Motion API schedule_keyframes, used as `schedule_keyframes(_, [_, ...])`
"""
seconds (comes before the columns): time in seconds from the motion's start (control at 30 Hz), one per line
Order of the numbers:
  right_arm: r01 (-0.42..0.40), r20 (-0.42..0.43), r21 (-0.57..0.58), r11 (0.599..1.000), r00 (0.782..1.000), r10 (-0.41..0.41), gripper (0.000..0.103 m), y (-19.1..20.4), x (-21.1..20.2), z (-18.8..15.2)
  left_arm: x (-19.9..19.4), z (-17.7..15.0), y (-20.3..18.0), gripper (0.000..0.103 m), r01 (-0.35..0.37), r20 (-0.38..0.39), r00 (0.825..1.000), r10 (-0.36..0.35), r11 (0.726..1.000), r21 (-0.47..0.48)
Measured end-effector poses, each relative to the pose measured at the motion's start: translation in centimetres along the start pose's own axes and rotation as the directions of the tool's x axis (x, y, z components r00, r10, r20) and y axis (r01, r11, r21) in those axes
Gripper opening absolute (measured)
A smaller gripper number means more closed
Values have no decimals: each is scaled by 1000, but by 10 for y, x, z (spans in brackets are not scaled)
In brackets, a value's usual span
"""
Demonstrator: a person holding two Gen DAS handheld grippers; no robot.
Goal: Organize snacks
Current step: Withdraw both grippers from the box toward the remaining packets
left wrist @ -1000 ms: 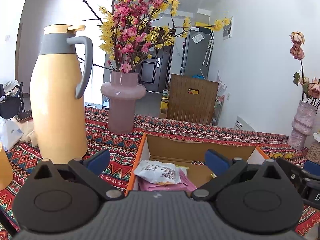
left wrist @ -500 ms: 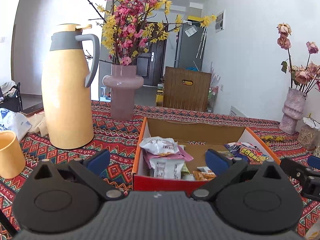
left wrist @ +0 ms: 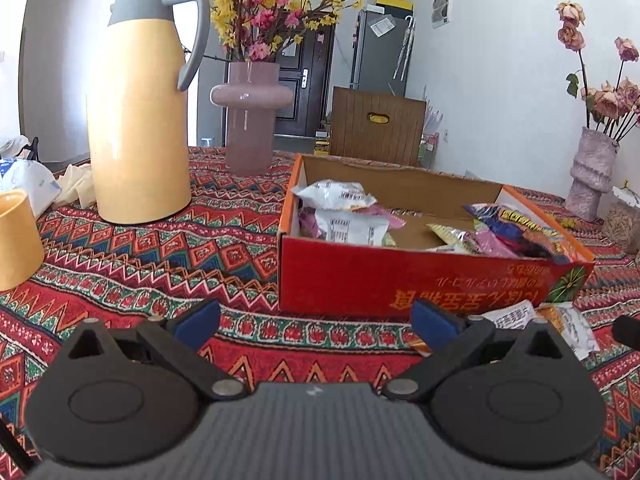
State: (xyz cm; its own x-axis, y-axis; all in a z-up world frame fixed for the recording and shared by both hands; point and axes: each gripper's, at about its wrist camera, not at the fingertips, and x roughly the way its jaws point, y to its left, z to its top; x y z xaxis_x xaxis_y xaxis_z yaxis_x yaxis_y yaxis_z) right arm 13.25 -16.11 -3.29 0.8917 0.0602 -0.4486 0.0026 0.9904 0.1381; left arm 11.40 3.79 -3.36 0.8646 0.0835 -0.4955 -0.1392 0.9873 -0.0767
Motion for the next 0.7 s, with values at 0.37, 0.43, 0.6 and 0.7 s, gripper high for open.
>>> schedule_keyframes(0.37, [36, -25, 14, 999, 999, -35, 103, -13, 10, -3, 5, -4, 3, 103, -5, -30, 1000, 5, 1000, -17])
schedule_keyframes(0.43, [46, -43, 5, 999, 998, -46, 103, -15, 17, -1, 6, -4, 3, 103, -4, -34, 999, 3, 1000, -22])
schedule_keyframes(0.6, [45, -112, -23, 999, 993, -48, 86, -18, 44, 11, 8, -3, 5, 103, -1, -42, 999, 0, 999, -32])
schedule_keyframes(0.7, [28, -145, -28, 999, 989, -32, 83, -16, 58, 16, 8, -3, 7, 103, 3, -44, 999, -5, 999, -45])
